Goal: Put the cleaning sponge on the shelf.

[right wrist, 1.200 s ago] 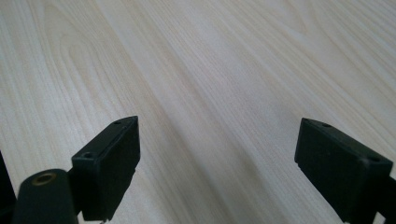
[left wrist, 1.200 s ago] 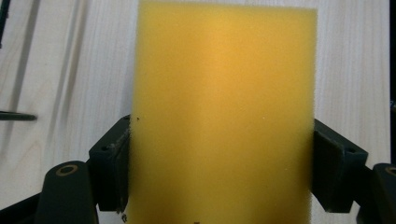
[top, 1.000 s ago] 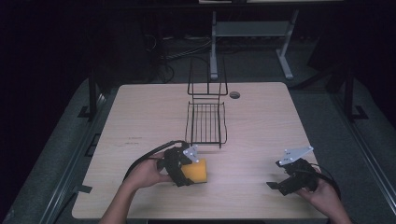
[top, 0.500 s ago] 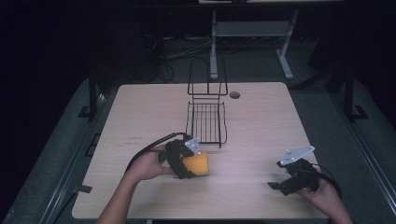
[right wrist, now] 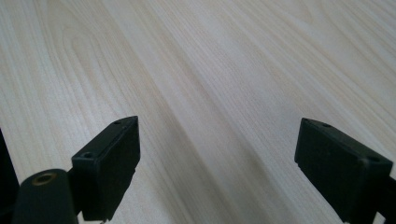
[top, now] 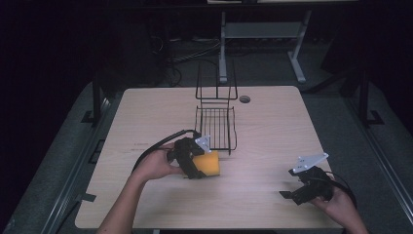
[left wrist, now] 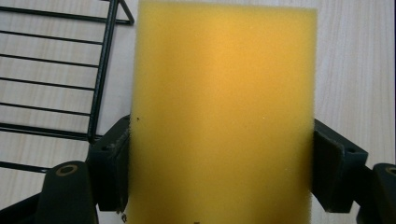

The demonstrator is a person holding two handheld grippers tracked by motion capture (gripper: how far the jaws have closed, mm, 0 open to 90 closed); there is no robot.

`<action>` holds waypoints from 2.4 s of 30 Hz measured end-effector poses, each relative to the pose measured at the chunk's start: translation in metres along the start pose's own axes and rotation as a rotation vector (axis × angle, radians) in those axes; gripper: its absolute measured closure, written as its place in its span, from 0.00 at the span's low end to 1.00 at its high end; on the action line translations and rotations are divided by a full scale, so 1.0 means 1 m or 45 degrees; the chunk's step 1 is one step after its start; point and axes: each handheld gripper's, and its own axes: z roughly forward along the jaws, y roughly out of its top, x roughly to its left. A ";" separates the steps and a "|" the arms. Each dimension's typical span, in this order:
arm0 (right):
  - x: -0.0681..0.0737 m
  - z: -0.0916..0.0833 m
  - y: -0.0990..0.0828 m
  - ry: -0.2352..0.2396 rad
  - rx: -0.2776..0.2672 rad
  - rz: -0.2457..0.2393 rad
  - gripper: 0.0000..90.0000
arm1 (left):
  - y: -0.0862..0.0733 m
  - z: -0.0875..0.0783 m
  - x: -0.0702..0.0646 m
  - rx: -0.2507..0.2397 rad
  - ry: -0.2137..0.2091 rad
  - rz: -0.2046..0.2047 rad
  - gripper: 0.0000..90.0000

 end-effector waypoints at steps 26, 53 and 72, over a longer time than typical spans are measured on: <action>-0.002 0.001 -0.002 -0.002 0.004 0.007 0.15 | 0.006 0.001 0.028 -0.017 -0.006 -0.020 0.24; -0.004 0.004 -0.001 0.000 0.017 0.013 0.15 | 0.016 0.009 0.059 0.005 -0.011 -0.022 0.24; -0.004 0.006 -0.001 0.003 0.020 0.005 0.15 | 0.037 0.016 0.074 0.034 -0.005 0.010 0.24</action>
